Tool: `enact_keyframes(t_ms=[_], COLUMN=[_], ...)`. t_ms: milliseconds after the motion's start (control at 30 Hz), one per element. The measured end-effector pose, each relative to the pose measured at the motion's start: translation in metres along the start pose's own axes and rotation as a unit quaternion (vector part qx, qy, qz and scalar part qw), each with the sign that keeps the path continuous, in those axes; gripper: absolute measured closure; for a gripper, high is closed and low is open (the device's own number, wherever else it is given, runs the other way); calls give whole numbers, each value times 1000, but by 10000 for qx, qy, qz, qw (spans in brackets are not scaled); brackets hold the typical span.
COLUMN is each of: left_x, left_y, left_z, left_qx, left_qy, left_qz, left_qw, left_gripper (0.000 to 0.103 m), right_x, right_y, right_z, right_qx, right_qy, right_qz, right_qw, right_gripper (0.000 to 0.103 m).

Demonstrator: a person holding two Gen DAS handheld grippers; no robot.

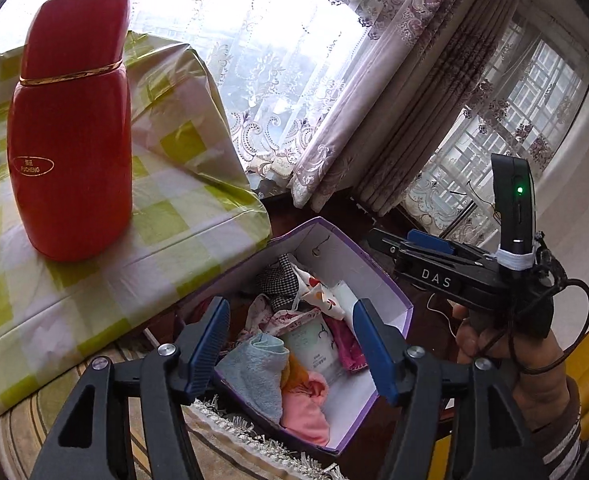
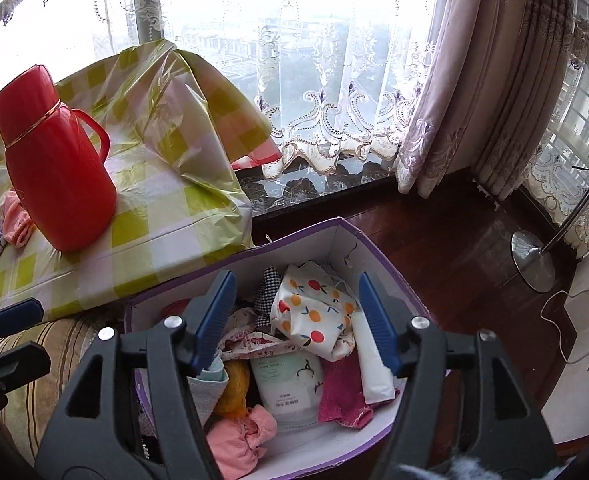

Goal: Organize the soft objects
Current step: 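Carry the blue sock and orange-print cloth into the white box and open both tools, then move both open tools back over the remaining items on the table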

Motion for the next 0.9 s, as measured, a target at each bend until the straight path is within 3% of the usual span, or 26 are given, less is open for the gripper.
enact_keyframes(t_ms=[433, 700, 900], left_x=[36, 72, 110], left_y=[-1, 7, 9], left_z=[-42, -88, -133], left_qx=[310, 689, 996], left_qy=[-384, -754, -1200], left_qz=[331, 544, 779], left_qw=[9982, 9933, 9847], left_gripper=[38, 38, 38], right_x=[24, 40, 55], right_y=[3, 15, 24], right_z=[-58, -114, -158], right_qx=[409, 854, 1109], right_qy=[-392, -1002, -1468], right_qz=[64, 101, 124], right_qw=[9984, 9912, 9829], right_gripper=[34, 31, 31])
Point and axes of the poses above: each gripper's, at about its wrist camera, not at the fingertips, and x roughly against the way its jaws point, z to its right, y to its underside, the point moved 7 cm from there along -x, roughly the way its jaws point, and after that the axes turned 8 degrees about y, right-handed, at the moved point
